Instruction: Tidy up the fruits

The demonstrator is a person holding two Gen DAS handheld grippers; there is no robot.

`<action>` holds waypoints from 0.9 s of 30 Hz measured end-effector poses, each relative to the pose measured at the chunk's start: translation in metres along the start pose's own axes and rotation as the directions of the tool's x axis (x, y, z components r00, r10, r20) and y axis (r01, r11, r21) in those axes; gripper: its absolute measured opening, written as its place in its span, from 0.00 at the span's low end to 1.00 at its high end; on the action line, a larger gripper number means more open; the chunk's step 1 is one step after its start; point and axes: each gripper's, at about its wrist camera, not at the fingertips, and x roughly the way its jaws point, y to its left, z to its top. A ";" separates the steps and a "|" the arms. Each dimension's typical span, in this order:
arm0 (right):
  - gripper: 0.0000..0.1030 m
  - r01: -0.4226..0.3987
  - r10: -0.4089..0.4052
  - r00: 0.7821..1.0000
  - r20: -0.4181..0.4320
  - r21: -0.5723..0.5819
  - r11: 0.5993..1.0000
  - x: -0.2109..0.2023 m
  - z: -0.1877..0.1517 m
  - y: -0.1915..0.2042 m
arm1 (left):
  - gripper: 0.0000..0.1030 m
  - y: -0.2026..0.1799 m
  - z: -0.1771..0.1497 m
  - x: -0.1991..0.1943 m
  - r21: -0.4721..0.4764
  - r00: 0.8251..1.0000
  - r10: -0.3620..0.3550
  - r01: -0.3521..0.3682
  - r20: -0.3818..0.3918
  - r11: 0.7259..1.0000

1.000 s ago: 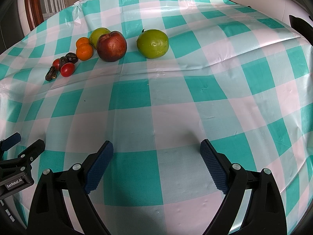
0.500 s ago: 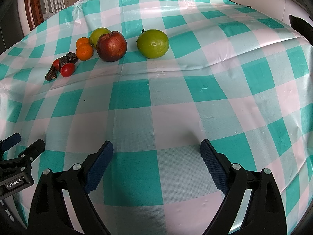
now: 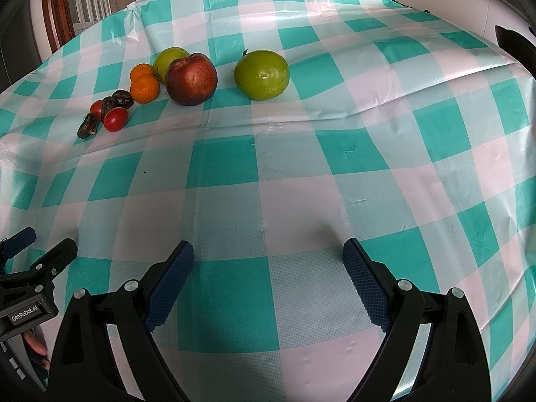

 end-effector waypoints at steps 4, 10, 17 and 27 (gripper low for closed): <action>0.85 0.004 -0.004 1.000 0.000 0.005 1.000 0.000 0.000 0.000 | 0.99 0.000 0.000 0.000 0.000 1.000 0.000 0.000 0.000 1.000; 0.85 0.001 -0.001 1.000 -0.002 -0.001 1.000 0.002 0.000 0.000 | 0.99 0.002 0.003 0.002 0.037 0.999 -0.029 0.030 -0.026 0.999; 0.85 -0.009 0.009 1.000 0.001 -0.009 1.000 0.002 0.003 0.000 | 0.99 0.038 0.040 0.018 -0.026 0.999 -0.032 0.032 -0.006 0.999; 0.85 -0.020 0.020 1.000 0.001 -0.020 1.000 0.004 0.004 0.004 | 0.78 0.064 0.119 0.072 0.026 0.998 0.010 -0.011 0.055 1.000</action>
